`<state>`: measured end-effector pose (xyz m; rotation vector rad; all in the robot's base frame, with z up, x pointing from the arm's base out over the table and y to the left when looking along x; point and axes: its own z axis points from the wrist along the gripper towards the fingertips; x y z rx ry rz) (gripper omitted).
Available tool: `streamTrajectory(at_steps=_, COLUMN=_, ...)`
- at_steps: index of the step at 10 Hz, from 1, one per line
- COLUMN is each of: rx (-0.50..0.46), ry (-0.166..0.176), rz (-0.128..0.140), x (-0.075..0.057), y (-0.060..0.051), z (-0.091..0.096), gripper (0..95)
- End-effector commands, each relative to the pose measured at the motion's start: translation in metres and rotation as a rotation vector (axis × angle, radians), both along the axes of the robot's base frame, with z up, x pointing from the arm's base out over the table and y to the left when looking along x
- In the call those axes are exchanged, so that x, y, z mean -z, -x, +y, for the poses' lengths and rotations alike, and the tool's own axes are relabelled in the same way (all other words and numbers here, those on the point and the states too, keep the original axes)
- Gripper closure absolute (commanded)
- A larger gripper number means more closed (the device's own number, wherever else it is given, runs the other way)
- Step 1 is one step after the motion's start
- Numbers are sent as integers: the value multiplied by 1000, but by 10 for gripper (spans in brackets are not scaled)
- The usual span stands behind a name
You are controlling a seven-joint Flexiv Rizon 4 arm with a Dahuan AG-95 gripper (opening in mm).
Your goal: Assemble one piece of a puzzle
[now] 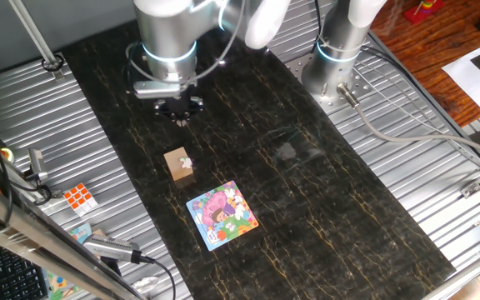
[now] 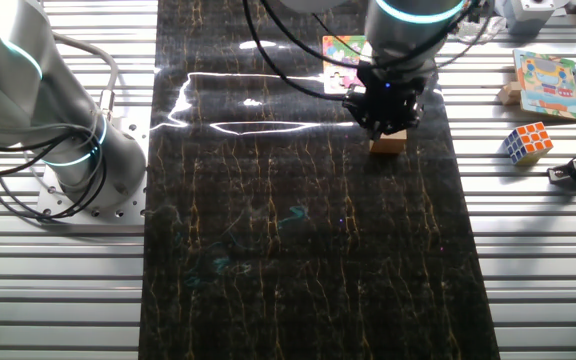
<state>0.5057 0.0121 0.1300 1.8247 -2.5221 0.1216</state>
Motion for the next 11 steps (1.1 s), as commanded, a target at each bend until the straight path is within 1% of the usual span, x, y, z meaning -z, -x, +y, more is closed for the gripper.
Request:
streamTrajectory(at_steps=1, rx=-73, ry=8, rz=7, x=-1, y=0, z=0, gripper=950)
streamTrajectory(at_steps=3, rx=-126, ry=38, rz=9, x=-1, y=0, z=0, gripper=950)
streamTrajectory(at_steps=4, rx=-142, ry=37, rz=11, x=-1, y=0, z=0, gripper=950)
streamTrajectory(at_steps=5, rx=-152, ry=56, rz=14, x=-1, y=0, z=0, gripper=950)
streamTrajectory(at_steps=7, rx=-167, ry=73, rz=17, x=-1, y=0, z=0, gripper=950)
streamTrajectory(at_steps=9, rx=-173, ry=63, rz=17, x=-1, y=0, z=0, gripper=950)
streamTrajectory(at_steps=11, rx=-201, ry=41, rz=17, x=0, y=-1, z=2, gripper=950)
